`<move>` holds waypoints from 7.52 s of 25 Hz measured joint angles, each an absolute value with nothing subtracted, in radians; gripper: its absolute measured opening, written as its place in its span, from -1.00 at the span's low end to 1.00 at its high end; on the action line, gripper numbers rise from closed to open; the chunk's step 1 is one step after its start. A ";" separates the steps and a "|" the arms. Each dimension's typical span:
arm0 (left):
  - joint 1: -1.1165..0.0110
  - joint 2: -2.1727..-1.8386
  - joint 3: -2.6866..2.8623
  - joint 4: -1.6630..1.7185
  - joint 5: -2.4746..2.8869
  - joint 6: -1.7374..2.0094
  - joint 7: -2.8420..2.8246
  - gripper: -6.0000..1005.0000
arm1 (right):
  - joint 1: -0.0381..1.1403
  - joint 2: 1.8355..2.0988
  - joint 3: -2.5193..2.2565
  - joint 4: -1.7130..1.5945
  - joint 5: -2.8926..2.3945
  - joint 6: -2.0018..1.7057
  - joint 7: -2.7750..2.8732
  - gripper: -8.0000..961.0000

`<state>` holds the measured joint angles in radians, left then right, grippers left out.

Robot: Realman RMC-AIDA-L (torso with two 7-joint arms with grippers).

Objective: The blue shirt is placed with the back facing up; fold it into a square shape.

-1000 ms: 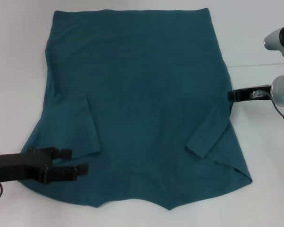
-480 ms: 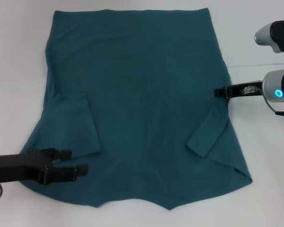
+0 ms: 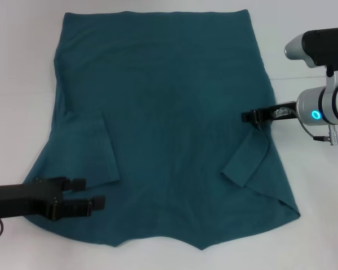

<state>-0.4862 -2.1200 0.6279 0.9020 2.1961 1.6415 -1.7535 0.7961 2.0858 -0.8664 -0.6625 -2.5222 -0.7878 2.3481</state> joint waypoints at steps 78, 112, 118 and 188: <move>-0.489 -2.126 0.620 0.902 2.181 1.629 -1.763 0.71 | 0.802 2.091 -1.072 -0.699 -2.761 -0.759 2.480 -0.98; -0.485 -2.129 0.618 0.902 2.181 1.629 -1.763 0.71 | 0.802 2.076 -1.046 -0.843 -2.809 -0.877 2.565 -0.98; -0.485 -2.129 0.618 0.902 2.181 1.630 -1.762 0.71 | 0.808 2.086 -1.056 -0.868 -2.910 -0.982 2.586 -0.98; -0.492 -2.118 0.617 0.902 2.180 1.596 -1.751 0.72 | 0.860 2.097 -1.178 -0.784 -2.871 -1.048 2.775 0.33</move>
<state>-0.4920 -2.1183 0.6166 0.9019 2.1797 1.5956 -1.7505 0.8596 2.0970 -1.1783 -0.7839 -2.8707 -1.0477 2.7754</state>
